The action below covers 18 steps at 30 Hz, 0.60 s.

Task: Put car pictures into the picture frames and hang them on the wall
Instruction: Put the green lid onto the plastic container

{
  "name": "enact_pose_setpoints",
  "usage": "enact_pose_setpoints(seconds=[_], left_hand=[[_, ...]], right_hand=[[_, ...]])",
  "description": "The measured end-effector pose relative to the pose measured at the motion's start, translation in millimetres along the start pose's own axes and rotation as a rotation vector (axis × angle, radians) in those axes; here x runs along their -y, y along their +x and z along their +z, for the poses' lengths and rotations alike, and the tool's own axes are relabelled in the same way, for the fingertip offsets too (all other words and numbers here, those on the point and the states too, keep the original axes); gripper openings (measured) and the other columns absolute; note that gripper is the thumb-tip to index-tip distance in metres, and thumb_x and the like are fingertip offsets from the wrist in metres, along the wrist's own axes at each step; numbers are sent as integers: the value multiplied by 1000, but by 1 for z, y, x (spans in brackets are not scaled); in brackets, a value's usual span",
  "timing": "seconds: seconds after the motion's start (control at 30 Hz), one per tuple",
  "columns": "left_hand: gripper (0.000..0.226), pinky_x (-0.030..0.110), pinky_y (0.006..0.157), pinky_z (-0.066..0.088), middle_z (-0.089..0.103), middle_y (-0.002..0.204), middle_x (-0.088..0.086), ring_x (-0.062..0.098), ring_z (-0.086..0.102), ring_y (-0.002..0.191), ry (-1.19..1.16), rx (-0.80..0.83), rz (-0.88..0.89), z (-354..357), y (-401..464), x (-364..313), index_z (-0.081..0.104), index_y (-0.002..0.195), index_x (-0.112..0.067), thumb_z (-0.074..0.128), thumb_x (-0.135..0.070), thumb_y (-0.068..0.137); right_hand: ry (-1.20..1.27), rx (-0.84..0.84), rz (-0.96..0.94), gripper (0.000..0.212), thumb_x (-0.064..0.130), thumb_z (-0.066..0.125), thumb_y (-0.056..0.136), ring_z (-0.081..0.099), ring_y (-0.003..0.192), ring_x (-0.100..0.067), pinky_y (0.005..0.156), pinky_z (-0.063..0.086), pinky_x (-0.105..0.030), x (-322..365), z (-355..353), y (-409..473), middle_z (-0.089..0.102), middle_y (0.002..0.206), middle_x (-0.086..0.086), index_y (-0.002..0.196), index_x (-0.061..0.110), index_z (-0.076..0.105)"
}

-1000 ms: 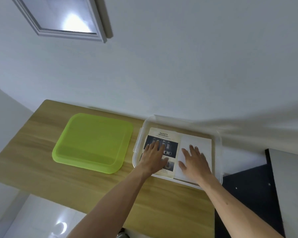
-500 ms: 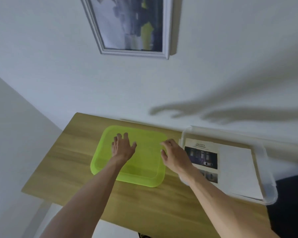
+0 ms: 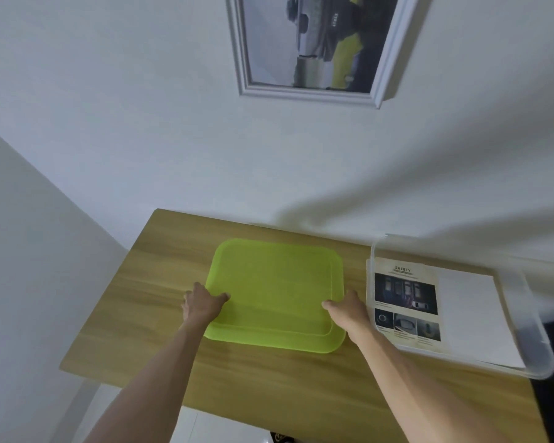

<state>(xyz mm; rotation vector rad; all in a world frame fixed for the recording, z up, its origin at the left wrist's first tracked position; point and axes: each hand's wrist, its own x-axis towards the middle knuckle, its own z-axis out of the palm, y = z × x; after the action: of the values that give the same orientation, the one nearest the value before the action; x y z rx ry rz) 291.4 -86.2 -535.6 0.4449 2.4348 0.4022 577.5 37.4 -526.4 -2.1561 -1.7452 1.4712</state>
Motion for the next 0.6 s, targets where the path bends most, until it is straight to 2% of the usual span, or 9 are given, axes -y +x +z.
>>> enact_pose_setpoints(seconds=[0.07, 0.13, 0.17, 0.27, 0.37, 0.43, 0.5, 0.57, 0.6], left_hand=[[66, 45, 85, 50, 61, 114, 20, 40, 57, 108, -98, -4, -47, -7, 4, 6, 58, 113, -2, 81, -47, 70], [49, 43, 77, 50, 68, 92, 15, 36, 63, 95, -166, 6, -39, -16, 5, 12, 66, 87, -4, 84, -45, 67], [46, 41, 73, 50, 68, 86, 13, 35, 64, 90, -196, 16, -37, -20, 6, 13, 68, 81, -4, 85, -43, 65], [51, 39, 74, 50, 69, 94, 12, 33, 62, 90, -266, 44, -45, -33, 3, 13, 71, 91, -4, 89, -41, 61], [76, 44, 85, 52, 68, 105, 11, 33, 62, 98, -334, 60, -21, -41, -5, 4, 68, 108, -6, 91, -48, 50], [88, 48, 87, 53, 70, 104, 9, 31, 64, 95, -360, 70, 26, -37, -10, -5, 68, 109, -9, 89, -56, 37], [87, 44, 86, 53, 70, 107, 9, 29, 65, 96, -388, 88, 64, -30, -24, -21, 68, 112, -8, 91, -53, 41], [69, 41, 83, 53, 71, 108, 13, 30, 66, 96, -414, 104, 109, -19, -43, -41, 69, 112, -4, 92, -39, 57], [56, 42, 82, 54, 72, 103, 14, 30, 67, 95, -412, 104, 133, -10, -51, -50, 72, 105, -4, 90, -36, 62]], right_hand=[[-45, -2, -20, 55, 28, 66, 85, 63, 88, -21, 69, 58, -33, 2, -5, 2, 64, 116, -7, 132, 6, 48], [-76, 13, -39, 48, 27, 68, 84, 65, 88, -21, 76, 60, -36, 5, -9, 5, 67, 110, -5, 126, 8, 56], [-69, 32, -40, 47, 26, 71, 85, 66, 94, -23, 82, 59, -37, 10, -13, 1, 67, 113, -6, 126, 8, 56], [-59, 58, -52, 55, 22, 74, 87, 60, 116, -30, 87, 52, -31, 20, -26, -3, 59, 128, -7, 132, 2, 48], [-21, 64, -91, 75, 27, 78, 83, 55, 125, -31, 98, 50, -33, 20, -45, 1, 52, 141, -13, 141, 2, 38], [11, 79, -126, 80, 28, 79, 82, 52, 130, -31, 103, 46, -34, 16, -61, 2, 48, 145, -14, 145, 4, 36], [31, 64, -135, 66, 27, 80, 81, 60, 119, -28, 96, 52, -36, 8, -83, 5, 59, 135, -12, 135, 6, 49], [1, 33, -168, 35, 21, 76, 85, 68, 98, -21, 75, 55, -28, -5, -108, 1, 70, 115, -8, 115, 9, 64], [-19, 10, -182, 20, 18, 74, 87, 67, 89, -18, 66, 52, -25, -13, -122, 0, 72, 105, -5, 104, 11, 67]])
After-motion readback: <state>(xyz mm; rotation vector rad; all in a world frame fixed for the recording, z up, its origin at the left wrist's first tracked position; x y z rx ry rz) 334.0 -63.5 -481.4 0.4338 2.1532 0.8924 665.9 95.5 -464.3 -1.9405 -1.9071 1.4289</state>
